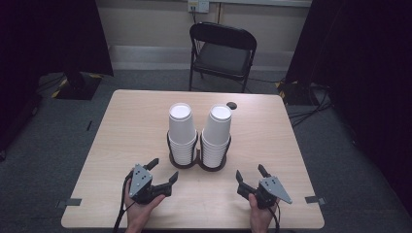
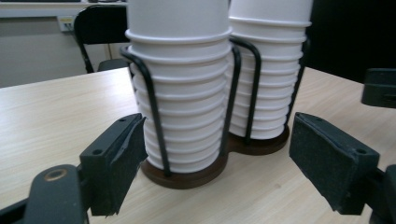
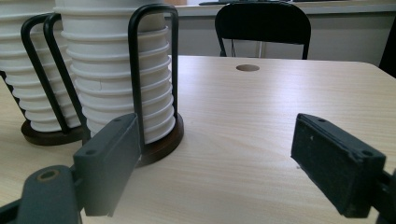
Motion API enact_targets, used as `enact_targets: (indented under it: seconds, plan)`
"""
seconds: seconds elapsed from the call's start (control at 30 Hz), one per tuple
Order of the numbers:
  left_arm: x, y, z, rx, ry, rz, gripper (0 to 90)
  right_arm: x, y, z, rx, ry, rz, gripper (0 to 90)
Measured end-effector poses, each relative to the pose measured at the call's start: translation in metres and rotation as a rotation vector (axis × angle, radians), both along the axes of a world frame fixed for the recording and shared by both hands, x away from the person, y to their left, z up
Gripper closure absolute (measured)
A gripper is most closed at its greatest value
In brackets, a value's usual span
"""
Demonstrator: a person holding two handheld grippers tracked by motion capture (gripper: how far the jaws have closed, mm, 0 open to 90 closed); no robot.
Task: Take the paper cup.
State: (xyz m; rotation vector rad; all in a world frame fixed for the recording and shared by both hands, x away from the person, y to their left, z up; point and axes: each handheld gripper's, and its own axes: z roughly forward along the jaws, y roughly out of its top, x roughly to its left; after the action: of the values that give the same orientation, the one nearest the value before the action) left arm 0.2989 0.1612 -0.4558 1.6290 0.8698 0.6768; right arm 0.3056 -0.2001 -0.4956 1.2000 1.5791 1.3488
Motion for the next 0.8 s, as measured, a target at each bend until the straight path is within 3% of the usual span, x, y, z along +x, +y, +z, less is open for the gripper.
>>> enact_targets:
  seconds: [0.47, 0.8]
  plan:
    - [0.004, -0.016, 0.015, -0.007, 0.01, -0.09, 18.8, 0.001, 0.0, 0.0, 0.006, 0.008, 0.011, 15.4]
    - [0.006, -0.028, 0.029, -0.005, -0.012, -0.14, 19.7, 0.0, 0.0, 0.0, 0.008, 0.009, 0.012, 15.6]
